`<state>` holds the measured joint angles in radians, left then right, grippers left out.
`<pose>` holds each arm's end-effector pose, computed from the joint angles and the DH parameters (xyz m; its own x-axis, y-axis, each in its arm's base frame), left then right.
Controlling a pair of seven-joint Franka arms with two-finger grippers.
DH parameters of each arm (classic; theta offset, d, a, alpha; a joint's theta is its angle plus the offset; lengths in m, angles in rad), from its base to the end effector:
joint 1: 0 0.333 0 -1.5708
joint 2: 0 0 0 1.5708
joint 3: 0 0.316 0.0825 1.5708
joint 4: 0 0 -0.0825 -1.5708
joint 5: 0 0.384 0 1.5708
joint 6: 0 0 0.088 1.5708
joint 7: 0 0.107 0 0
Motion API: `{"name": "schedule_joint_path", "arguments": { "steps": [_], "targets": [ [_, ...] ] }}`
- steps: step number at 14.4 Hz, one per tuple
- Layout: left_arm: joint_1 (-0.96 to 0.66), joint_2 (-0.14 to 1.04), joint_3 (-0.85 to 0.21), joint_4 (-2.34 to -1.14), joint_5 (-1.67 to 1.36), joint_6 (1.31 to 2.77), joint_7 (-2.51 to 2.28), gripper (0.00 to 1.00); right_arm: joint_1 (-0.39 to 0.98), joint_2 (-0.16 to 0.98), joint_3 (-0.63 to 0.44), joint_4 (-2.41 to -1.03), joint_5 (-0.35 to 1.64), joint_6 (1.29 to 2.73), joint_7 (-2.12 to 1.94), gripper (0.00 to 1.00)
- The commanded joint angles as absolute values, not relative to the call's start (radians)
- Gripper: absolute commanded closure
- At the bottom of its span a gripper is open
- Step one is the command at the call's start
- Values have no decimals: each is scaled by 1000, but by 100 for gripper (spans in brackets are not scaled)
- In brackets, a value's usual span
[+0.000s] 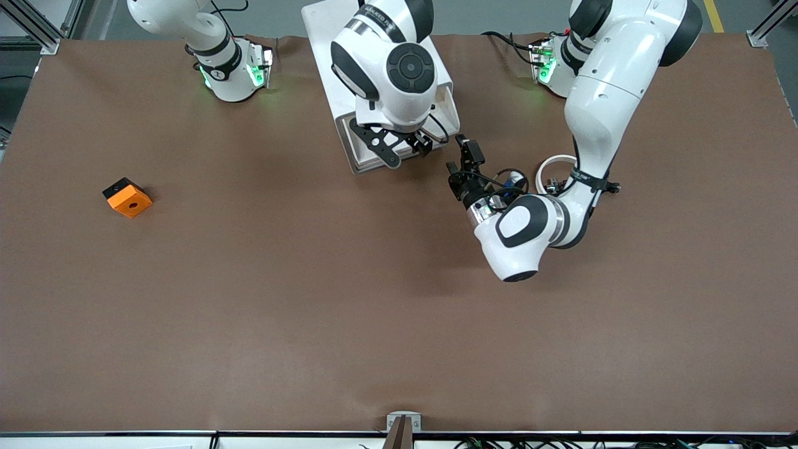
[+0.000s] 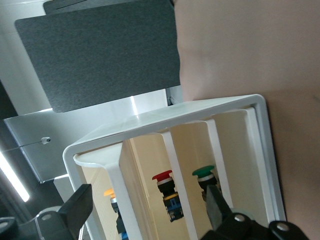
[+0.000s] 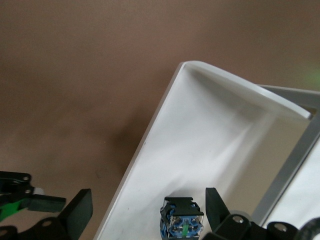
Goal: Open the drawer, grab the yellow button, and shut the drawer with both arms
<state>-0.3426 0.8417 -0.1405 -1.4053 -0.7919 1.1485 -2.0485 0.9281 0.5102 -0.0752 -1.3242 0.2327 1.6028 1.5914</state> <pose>0.5093 -0.3559 0.2236 -0.2662 0.9410 -0.2088 0.2307 -0.1482 -0.9617 0.4217 0.5345 0.4263 0.6923 -0.6982 -0.1821 -0.6596 -0.7147 0.2326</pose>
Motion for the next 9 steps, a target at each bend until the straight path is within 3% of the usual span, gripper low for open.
{"name": "schedule_joint_path", "arguments": {
  "steps": [1, 2, 5, 6, 7, 9],
  "targets": [
    [-351, 816, -149, -1433, -818, 1140, -2080, 0, 916, 528, -69, -1287, 256, 1583, 1566, 0],
    [-351, 816, -164, -1433, -818, 1140, -2094, 0, 911, 528, -69, -1287, 256, 1583, 1559, 0],
    [-351, 815, -205, -1439, -818, 1129, -2129, 26, 904, 528, -69, -1285, 256, 1583, 1545, 0],
    [-351, 815, -213, -1439, -818, 1126, -2128, 37, 899, 526, -68, -1284, 256, 1583, 1545, 0],
    [-351, 815, -221, -1439, -818, 1126, -2128, 57, 899, 526, -69, -1279, 256, 1583, 1545, 0],
    [-351, 815, -222, -1439, -818, 1126, -2126, 85, 899, 526, -67, -1278, 256, 1582, 1546, 0]
  ]
}}
